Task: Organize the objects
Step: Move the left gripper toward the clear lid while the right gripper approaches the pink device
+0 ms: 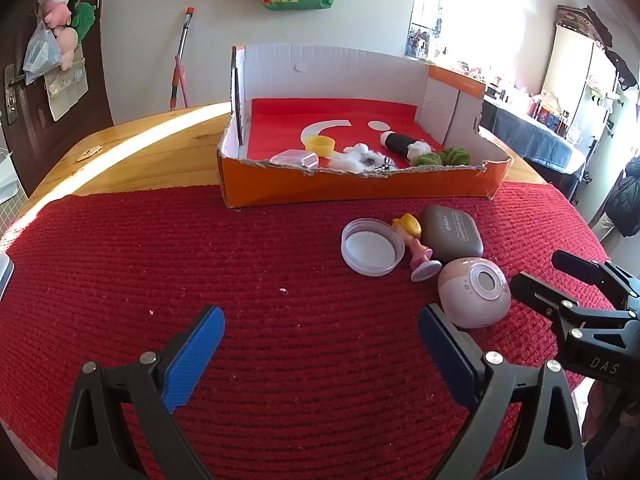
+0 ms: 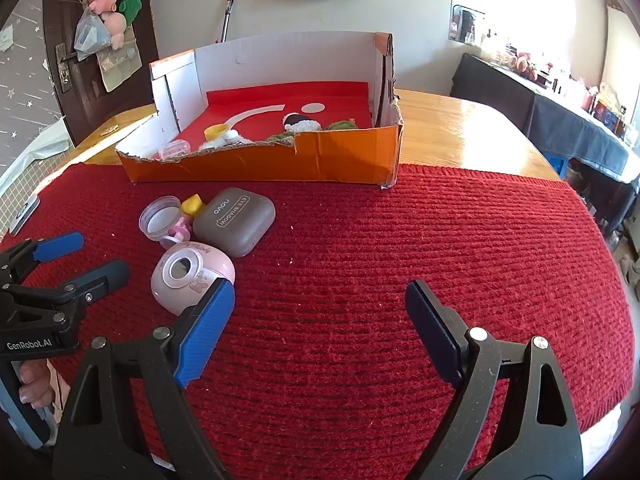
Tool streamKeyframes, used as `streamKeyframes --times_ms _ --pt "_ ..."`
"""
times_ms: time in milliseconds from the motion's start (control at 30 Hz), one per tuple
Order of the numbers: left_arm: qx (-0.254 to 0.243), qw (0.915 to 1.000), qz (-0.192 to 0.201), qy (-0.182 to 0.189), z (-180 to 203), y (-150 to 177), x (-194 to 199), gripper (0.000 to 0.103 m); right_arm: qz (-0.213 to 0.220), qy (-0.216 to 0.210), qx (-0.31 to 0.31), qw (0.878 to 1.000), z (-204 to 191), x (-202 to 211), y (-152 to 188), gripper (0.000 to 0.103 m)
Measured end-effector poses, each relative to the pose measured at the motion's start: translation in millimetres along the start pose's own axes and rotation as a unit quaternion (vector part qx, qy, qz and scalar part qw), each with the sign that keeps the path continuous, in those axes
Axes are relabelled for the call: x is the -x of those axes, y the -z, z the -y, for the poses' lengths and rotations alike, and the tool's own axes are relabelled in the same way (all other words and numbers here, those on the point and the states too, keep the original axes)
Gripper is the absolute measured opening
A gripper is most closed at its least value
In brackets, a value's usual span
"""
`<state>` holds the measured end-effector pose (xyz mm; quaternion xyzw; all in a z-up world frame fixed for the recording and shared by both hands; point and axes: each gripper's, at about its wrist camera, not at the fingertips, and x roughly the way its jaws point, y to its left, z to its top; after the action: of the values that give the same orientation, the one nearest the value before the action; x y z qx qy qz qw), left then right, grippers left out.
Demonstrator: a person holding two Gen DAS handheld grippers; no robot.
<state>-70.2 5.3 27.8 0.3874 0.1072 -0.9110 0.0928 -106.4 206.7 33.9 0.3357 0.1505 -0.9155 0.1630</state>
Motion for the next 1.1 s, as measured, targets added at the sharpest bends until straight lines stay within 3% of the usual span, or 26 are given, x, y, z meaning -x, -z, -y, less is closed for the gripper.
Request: streamKeyframes --times_ms 433,667,1100 --pt "0.017 0.9998 0.004 -0.012 -27 -2 8 0.099 -0.011 -0.060 0.010 0.998 -37 -2 -3 0.088" --pt "0.012 0.9998 0.005 -0.019 -33 -6 6 0.099 -0.027 -0.049 0.025 0.998 -56 -19 -2 0.088" --pt "-0.025 0.9993 -0.026 0.009 -14 -27 -23 0.099 -0.033 -0.017 -0.024 0.999 8 -21 -13 0.089"
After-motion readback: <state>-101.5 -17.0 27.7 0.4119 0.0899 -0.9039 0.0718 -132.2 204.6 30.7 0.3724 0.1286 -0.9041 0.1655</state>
